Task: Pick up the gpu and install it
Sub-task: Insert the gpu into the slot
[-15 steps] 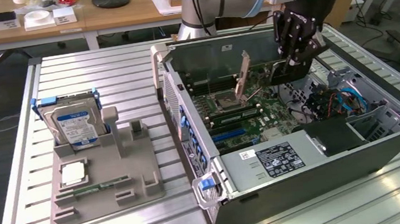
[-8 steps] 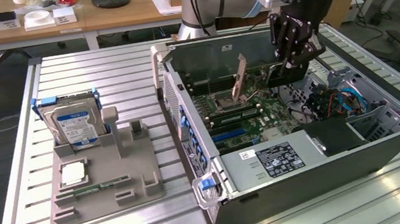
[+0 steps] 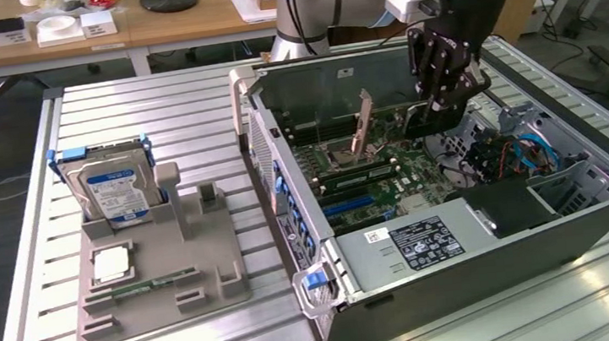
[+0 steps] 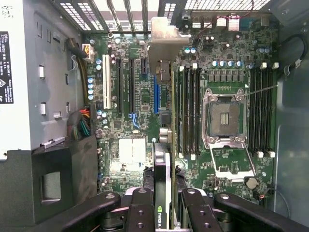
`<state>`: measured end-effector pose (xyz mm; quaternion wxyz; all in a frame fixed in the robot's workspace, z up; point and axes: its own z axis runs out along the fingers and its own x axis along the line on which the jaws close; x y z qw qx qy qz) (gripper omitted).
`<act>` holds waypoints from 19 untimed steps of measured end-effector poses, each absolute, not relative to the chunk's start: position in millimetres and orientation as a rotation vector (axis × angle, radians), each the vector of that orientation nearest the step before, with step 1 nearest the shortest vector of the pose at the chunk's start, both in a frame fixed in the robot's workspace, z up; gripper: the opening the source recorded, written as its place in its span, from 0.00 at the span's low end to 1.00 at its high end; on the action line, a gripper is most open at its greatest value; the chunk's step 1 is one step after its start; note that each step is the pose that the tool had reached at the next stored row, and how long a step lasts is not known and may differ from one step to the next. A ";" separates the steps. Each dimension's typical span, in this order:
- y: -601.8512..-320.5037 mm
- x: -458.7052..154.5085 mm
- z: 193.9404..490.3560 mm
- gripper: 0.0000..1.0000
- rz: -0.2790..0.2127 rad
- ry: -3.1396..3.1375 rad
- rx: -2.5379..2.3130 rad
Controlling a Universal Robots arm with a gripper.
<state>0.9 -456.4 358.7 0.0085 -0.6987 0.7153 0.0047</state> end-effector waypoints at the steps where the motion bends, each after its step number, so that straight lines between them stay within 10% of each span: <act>1: -456.4 0.9 358.8 0.27 0.014 2.235 -2.183; 19: -456.3 -12.9 358.2 0.27 0.014 2.235 -2.183</act>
